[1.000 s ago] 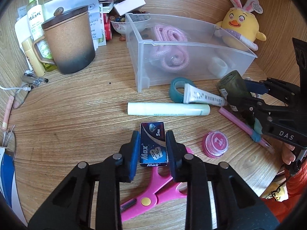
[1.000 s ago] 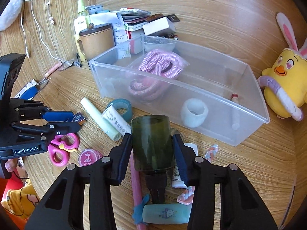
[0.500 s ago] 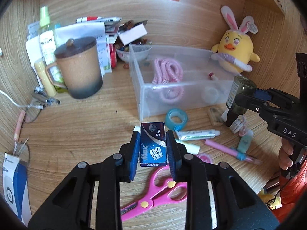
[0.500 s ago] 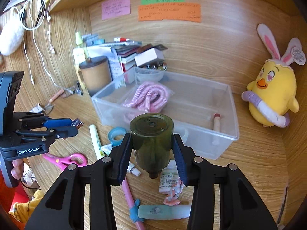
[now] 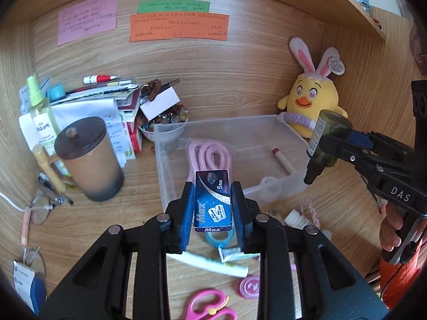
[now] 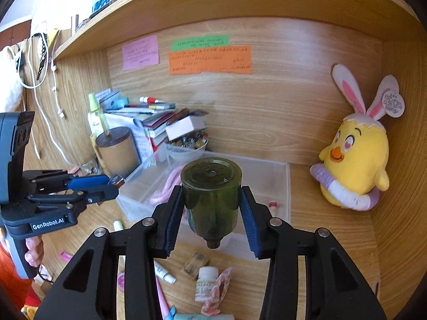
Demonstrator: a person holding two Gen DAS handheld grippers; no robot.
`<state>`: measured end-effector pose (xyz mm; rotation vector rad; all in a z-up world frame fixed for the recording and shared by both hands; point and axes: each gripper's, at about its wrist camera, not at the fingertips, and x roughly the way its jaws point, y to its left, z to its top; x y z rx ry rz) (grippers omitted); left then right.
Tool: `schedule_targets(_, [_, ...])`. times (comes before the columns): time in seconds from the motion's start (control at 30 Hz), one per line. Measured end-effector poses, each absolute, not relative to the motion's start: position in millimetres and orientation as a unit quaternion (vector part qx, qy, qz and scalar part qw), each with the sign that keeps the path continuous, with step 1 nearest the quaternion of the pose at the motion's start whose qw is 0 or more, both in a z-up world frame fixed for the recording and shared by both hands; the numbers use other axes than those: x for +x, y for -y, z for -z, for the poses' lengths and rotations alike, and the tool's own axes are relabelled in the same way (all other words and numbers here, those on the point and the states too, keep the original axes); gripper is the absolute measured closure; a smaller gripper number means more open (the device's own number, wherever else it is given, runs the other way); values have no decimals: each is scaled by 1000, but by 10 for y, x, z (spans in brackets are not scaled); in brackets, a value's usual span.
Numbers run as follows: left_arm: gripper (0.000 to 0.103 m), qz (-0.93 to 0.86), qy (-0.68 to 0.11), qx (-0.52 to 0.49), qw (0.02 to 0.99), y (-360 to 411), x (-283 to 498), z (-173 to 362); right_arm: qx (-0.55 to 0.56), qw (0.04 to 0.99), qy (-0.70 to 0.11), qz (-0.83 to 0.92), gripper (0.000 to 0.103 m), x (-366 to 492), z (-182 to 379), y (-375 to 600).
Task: Organize objects
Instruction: 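Lower both items into the clear box and open both tools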
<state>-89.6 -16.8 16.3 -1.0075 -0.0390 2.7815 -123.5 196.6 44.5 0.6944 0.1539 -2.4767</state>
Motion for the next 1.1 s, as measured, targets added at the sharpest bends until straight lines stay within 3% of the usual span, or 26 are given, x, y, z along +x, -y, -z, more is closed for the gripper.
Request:
schedule_targets(0.23, [76,-931,12,-353,88,130,-1247,-115,257,254,-70,930,64,-1520,-477,-1951])
schedule_targets(0.57, [76,-913,35,-401,69,283,-1660,181,316,233,-89,915,64,-1972,-66,-1936])
schedule_targets(1.1, [74,-908,24,-412,77,185,-1664,245,378,263,-106,881,64,-2087,220,-1789])
